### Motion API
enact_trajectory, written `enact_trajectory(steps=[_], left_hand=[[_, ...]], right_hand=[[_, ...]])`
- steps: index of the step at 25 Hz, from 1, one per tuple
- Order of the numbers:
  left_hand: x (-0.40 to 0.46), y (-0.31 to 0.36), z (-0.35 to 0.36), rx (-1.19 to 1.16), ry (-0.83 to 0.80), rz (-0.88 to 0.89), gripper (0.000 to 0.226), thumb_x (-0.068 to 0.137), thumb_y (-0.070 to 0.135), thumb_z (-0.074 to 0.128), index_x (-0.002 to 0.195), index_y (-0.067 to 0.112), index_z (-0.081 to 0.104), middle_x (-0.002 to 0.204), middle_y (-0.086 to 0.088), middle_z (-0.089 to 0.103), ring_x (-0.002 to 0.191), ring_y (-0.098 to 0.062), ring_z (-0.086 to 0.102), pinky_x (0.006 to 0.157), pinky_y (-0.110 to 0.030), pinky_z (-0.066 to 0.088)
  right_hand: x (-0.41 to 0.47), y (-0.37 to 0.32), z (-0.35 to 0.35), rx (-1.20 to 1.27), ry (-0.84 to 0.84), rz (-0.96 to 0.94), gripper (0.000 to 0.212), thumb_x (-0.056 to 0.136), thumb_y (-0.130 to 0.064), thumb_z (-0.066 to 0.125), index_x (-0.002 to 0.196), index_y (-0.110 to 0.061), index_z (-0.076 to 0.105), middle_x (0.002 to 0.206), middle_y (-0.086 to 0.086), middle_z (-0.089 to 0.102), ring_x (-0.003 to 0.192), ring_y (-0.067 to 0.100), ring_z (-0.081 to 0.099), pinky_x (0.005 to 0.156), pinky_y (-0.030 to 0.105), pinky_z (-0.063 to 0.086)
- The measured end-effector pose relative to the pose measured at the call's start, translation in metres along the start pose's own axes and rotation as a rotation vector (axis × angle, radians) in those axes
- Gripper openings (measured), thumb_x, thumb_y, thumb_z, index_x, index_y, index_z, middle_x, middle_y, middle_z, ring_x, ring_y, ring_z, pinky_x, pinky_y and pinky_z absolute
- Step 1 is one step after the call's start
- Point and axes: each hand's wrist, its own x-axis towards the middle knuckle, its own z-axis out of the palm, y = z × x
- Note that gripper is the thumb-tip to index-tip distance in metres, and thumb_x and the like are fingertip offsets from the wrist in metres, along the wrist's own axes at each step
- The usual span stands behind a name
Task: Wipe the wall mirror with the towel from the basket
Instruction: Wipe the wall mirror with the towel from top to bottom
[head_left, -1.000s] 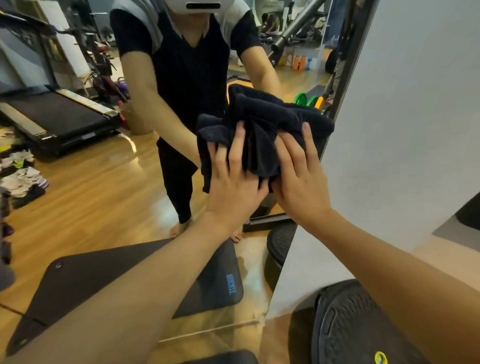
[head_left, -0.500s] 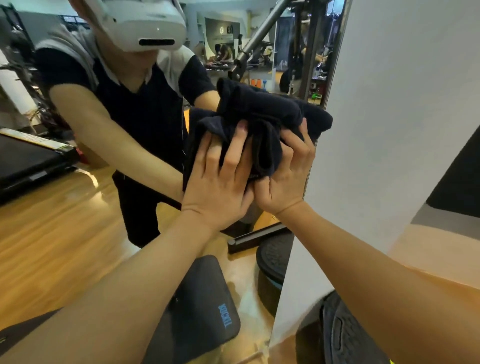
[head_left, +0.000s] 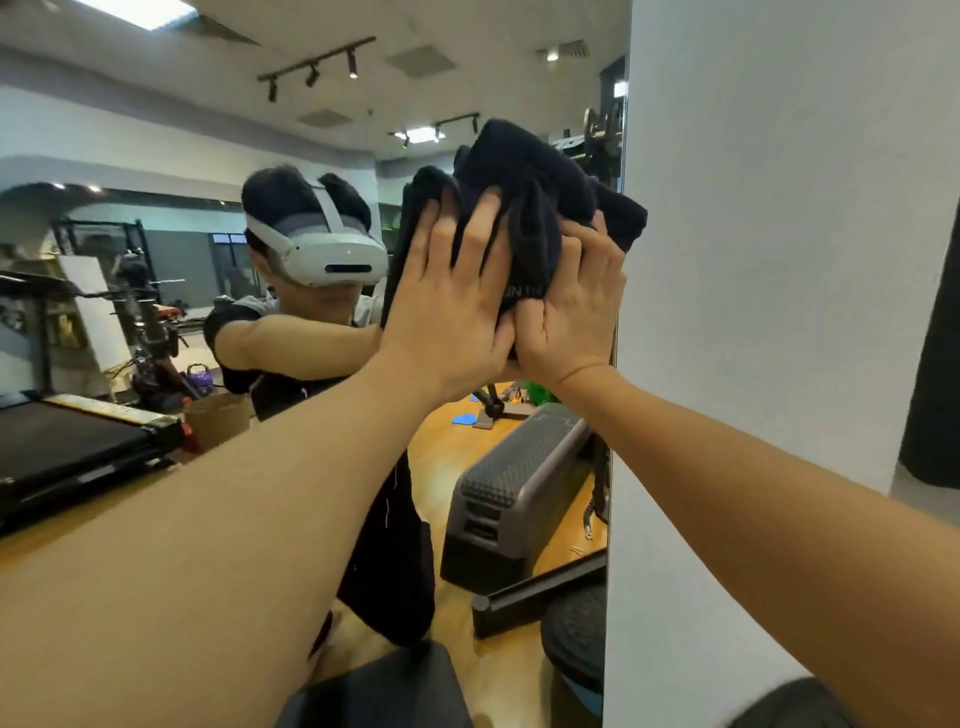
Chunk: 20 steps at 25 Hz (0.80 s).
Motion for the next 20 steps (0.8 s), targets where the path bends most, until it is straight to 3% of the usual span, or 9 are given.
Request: enact_trajectory(steps=[9,14,20], left_hand=[[-0.002,0.002,-0.001,0.008,-0.039,0.011,0.079,0.096,0.05,0.041,0.161,0.01,0.022,0.165,-0.018,0.023,0.146,-0.043,0.028,0.128,-0.053,0.008],[-0.002,0.011,-0.003,0.038,-0.061,-0.034,0.081,0.096,0.051,0.043,0.161,0.008,0.022,0.165,-0.021,0.021,0.145,-0.045,0.029,0.127,-0.056,0.011],[-0.008,0.042,0.012,0.03,-0.011,-0.139,0.079,0.095,0.046,0.05,0.16,0.008,0.026,0.164,-0.022,0.019,0.147,-0.045,0.028,0.126,-0.055,0.012]], right_hand=[[-0.005,-0.005,-0.009,-0.021,-0.068,0.074,0.059,0.073,-0.026,0.059,0.13,-0.02,0.045,0.139,0.006,0.048,0.149,0.033,0.028,0.117,0.046,0.029],[-0.004,0.007,-0.015,-0.002,-0.093,-0.021,0.064,0.072,-0.027,0.057,0.134,-0.012,0.052,0.141,0.007,0.049,0.151,0.035,0.025,0.117,0.043,0.027],[-0.002,0.036,-0.021,-0.015,-0.093,-0.165,0.064,0.074,-0.029,0.057,0.136,-0.016,0.05,0.145,0.005,0.048,0.153,0.034,0.025,0.117,0.039,0.025]])
